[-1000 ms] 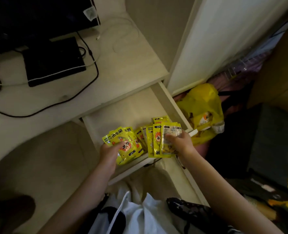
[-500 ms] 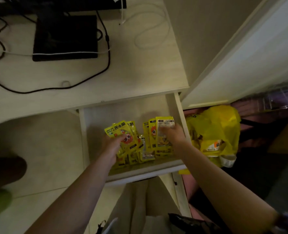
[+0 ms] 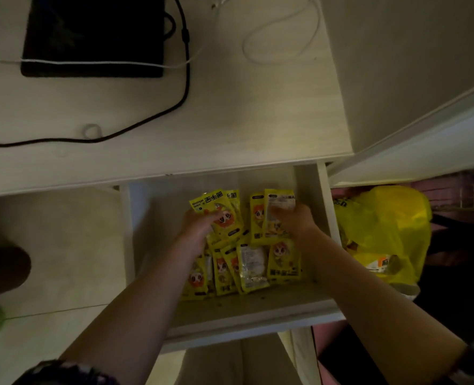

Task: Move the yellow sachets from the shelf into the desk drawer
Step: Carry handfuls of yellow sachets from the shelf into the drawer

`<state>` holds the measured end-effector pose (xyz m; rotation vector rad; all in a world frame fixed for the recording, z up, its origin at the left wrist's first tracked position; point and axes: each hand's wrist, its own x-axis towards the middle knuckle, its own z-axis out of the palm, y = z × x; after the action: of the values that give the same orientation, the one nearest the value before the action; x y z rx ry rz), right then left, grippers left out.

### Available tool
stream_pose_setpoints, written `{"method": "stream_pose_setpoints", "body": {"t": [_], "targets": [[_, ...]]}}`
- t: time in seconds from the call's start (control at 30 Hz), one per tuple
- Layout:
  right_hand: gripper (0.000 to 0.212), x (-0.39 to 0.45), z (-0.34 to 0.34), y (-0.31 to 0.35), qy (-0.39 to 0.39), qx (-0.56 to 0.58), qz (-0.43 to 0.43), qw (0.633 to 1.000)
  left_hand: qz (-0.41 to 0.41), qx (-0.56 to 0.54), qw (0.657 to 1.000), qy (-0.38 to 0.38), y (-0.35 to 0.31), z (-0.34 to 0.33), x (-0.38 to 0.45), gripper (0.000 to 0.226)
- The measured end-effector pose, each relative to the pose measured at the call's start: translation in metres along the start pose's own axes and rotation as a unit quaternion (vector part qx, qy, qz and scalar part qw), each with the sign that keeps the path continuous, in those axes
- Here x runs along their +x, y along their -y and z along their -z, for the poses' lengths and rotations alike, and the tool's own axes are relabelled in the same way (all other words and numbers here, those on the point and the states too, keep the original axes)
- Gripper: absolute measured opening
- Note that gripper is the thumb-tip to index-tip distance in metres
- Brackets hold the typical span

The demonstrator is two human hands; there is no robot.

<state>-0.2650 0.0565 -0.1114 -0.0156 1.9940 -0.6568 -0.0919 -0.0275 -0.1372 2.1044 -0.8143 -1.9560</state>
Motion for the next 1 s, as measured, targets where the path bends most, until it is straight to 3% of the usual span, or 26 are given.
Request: {"method": "stream_pose_setpoints", "body": {"t": [0.17,0.23,0.3,0.37,0.43,0.5,0.6,0.73,1.0], "targets": [[0.033,0.018,0.005,-0.010,0.017,-0.063,0.008,0.998,-0.016,0.058,0.998,-0.020,0.004,0.000,0.017,0.027],[0.028,0.025,0.008,-0.014,0.023,-0.074,-0.003,0.997,-0.043,0.116,0.992,-0.022,0.006,0.001,0.020,0.025],[0.011,0.028,0.012,-0.017,0.028,-0.122,-0.007,0.992,-0.070,0.178,0.981,-0.020,0.006,0.006,0.021,0.026],[0.025,0.021,0.016,-0.015,0.032,-0.167,-0.008,0.985,-0.091,0.260,0.961,-0.018,0.006,0.011,0.020,0.028],[0.024,0.018,0.022,-0.016,0.033,-0.184,-0.008,0.982,-0.102,0.313,0.944,-0.032,0.005,0.016,0.015,0.027],[0.012,0.009,0.026,-0.015,0.035,-0.201,0.002,0.979,-0.094,0.322,0.940,-0.052,0.006,0.020,0.009,0.026],[0.037,-0.003,0.031,-0.016,0.034,-0.204,0.012,0.978,-0.096,0.311,0.944,-0.049,0.009,0.028,-0.008,0.031],[0.044,-0.035,0.036,-0.014,0.055,-0.226,0.053,0.971,-0.120,0.288,0.948,-0.060,0.017,0.041,-0.050,0.039],[0.038,-0.108,0.030,-0.020,0.124,-0.374,0.197,0.898,-0.172,0.251,0.947,-0.104,0.056,0.075,-0.139,0.031]]}}
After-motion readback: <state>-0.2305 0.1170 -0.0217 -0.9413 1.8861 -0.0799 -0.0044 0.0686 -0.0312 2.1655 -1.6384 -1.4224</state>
